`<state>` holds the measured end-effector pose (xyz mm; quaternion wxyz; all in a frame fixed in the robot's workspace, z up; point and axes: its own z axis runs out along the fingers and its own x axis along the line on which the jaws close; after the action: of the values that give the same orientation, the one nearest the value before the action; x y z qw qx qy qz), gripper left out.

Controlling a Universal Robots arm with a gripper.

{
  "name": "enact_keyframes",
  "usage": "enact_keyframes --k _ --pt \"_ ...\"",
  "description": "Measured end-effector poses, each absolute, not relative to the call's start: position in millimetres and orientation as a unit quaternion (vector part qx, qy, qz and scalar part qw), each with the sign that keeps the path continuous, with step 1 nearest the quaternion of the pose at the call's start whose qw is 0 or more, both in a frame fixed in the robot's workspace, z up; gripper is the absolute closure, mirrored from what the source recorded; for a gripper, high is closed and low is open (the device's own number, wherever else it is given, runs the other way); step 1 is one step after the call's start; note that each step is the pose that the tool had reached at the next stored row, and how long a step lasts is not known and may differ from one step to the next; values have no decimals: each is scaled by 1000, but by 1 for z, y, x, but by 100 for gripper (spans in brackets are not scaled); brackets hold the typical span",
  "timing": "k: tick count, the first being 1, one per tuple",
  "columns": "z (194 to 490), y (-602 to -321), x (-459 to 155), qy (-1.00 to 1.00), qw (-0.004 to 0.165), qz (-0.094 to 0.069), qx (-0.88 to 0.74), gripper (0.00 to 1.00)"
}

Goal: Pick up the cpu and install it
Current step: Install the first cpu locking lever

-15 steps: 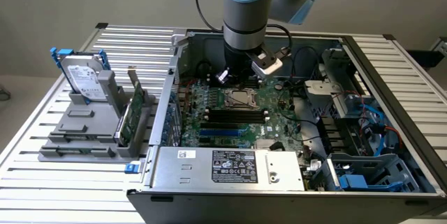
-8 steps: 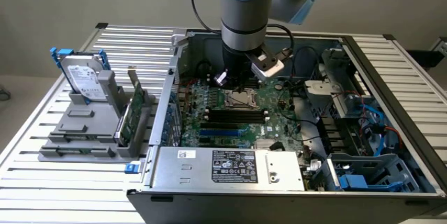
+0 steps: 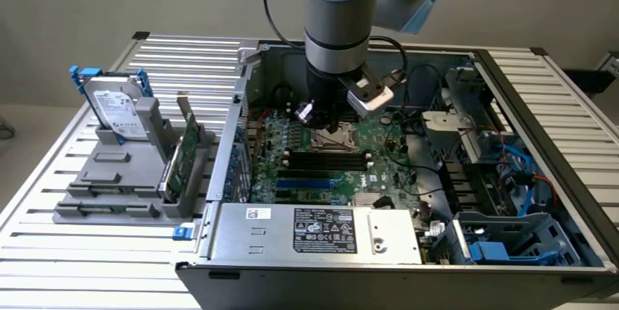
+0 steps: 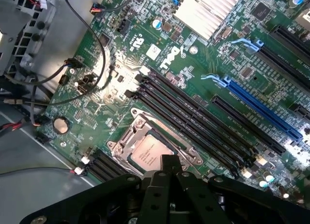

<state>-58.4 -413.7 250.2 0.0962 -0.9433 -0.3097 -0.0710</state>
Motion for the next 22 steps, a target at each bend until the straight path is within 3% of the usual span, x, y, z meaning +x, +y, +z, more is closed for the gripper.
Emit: enact_keyframes --k 6,16,22 --pt "248 -416 -62 -310 86 -65 -945 89" --pt "248 -425 -67 -307 93 -44 -946 89" --pt "242 -426 -76 -305 94 -43 -947 89"
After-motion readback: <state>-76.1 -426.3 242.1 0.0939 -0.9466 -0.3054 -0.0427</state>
